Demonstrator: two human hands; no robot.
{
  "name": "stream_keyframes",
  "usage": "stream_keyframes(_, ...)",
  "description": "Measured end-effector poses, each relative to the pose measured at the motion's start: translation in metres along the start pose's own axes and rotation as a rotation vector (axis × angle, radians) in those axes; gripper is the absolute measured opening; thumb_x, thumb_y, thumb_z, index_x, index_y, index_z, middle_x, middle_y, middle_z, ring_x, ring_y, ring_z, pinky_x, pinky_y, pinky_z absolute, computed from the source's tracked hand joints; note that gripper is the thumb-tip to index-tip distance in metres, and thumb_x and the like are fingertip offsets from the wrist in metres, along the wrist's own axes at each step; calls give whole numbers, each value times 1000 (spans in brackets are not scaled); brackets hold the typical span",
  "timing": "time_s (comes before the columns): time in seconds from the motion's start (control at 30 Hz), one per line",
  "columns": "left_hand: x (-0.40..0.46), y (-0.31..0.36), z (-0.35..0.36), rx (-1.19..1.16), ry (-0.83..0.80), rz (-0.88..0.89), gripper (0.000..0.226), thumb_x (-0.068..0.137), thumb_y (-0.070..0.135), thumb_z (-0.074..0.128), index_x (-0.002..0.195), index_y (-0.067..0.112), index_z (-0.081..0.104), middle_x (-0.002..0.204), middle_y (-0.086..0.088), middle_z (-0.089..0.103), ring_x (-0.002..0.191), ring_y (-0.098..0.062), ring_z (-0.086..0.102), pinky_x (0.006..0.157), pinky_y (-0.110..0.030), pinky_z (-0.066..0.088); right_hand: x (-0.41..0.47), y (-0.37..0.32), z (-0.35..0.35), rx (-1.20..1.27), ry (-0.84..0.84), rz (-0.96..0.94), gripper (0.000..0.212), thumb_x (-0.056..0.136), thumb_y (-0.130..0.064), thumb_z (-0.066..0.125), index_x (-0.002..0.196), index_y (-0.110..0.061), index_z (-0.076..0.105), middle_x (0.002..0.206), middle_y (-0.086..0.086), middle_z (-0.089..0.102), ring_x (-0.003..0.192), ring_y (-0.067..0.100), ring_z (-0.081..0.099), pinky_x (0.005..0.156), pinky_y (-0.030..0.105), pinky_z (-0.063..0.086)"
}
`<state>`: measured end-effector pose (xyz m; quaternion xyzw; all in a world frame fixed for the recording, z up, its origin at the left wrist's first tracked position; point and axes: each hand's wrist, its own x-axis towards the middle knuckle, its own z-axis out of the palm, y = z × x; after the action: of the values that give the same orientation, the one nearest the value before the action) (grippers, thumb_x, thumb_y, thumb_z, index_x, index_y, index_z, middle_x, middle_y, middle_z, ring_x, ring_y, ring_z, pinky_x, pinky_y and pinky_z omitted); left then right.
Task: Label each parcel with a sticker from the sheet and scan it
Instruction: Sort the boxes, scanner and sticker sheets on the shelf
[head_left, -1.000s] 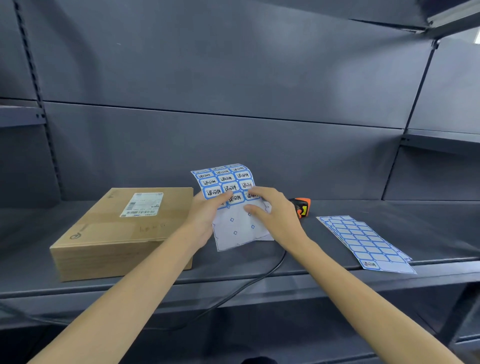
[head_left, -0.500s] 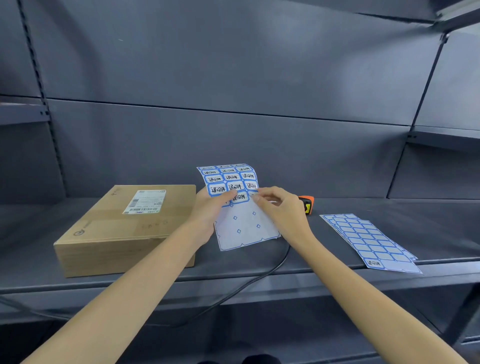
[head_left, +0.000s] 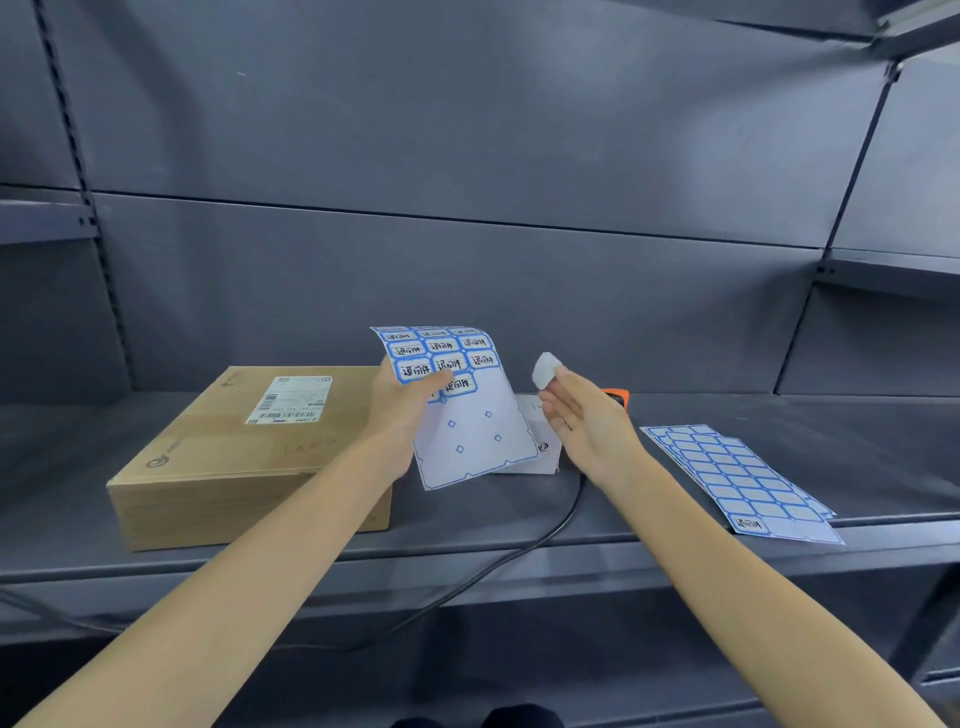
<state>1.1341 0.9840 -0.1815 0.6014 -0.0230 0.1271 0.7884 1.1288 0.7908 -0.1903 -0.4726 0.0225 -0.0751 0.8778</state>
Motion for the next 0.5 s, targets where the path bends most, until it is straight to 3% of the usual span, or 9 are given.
stream_keyframes(0.07, 2, 7, -7, -13, 38, 1, 40, 80, 3, 71, 114, 20, 58, 98, 8, 72, 85, -9, 69, 65, -25, 53, 5, -2, -6, -157, 50, -137, 7, 89, -17, 65, 91, -10, 68, 80, 0, 69, 74, 11, 64, 72, 19, 51)
stream_keyframes(0.17, 7, 18, -20, -29, 101, 1, 39, 79, 3, 72, 112, 19, 60, 101, 2, 72, 87, -17, 70, 75, -33, 55, 10, -2, -11, -705, 57, -434, 15, 81, -36, 71, 77, -21, 68, 64, -16, 65, 60, -2, 57, 60, 6, 42)
stream_keyframes(0.23, 11, 25, -28, -49, 131, 11, 37, 79, 1, 71, 109, 19, 60, 100, 1, 71, 82, -15, 69, 70, -31, 54, 17, 1, -12, -981, 21, -528, 18, 82, -43, 70, 76, -25, 67, 73, -18, 68, 71, -6, 61, 63, 4, 42)
stream_keyframes(0.33, 13, 29, -39, -60, 168, 16, 37, 78, 1, 71, 108, 19, 59, 98, 2, 71, 75, -12, 69, 63, -28, 53, 27, 8, -8, -1266, -59, -585, 12, 89, -31, 64, 81, -24, 63, 81, -15, 67, 81, 3, 61, 68, 4, 40)
stream_keyframes(0.5, 12, 27, -48, -76, 165, 3, 43, 81, 1, 69, 118, 16, 58, 108, -2, 70, 94, -23, 68, 85, -40, 54, 28, 20, -3, -1511, -165, -600, 12, 93, -24, 52, 91, -18, 63, 91, -6, 67, 88, 13, 58, 79, 34, 50)
